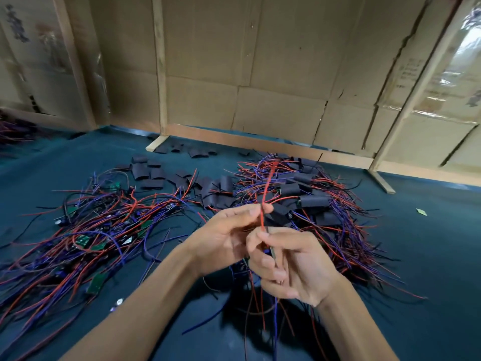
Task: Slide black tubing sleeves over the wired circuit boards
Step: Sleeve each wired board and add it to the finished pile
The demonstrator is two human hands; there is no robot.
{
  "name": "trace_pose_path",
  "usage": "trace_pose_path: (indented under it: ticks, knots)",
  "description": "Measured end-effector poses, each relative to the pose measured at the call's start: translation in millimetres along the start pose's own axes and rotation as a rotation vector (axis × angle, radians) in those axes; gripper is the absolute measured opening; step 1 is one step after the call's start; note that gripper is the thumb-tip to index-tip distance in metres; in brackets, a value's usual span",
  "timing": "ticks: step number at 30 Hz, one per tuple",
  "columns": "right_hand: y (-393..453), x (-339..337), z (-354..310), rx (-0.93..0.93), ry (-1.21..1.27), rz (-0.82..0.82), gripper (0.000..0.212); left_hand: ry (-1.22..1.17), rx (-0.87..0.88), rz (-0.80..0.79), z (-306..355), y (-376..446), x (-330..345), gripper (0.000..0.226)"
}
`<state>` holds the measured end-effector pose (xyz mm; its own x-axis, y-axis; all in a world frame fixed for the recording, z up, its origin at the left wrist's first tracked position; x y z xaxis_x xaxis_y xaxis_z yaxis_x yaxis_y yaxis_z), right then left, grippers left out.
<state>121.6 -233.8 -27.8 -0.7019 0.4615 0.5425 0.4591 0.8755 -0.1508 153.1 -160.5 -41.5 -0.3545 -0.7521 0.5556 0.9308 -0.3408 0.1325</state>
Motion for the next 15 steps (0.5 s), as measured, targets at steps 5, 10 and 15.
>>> trace_pose_path:
  ticks: [5, 10, 15]
  knots:
    - [3, 2, 19, 0.202, 0.008, -0.056, 0.034, -0.177, 0.224, 0.274, 15, 0, -30, 0.017]
    - [6, 0, 20, 0.164, 0.007, -0.066, 0.037, -0.335, 0.267, 0.352, 17, -7, -45, 0.020]
    - [11, -1, 14, 0.021, -0.221, -0.034, 0.040, -0.159, 0.194, 0.300, 15, -8, -37, 0.017]
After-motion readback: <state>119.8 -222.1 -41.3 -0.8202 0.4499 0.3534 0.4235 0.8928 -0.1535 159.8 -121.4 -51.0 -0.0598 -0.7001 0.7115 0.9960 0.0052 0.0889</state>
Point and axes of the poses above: each hand's wrist, its own y-axis towards the middle knuckle, its own x-axis out of the palm, z = x × y, the point moved 8 cm from there along y, towards the middle knuckle, and after that the axes turned 5 degrees about x, right-handed, at the moved point
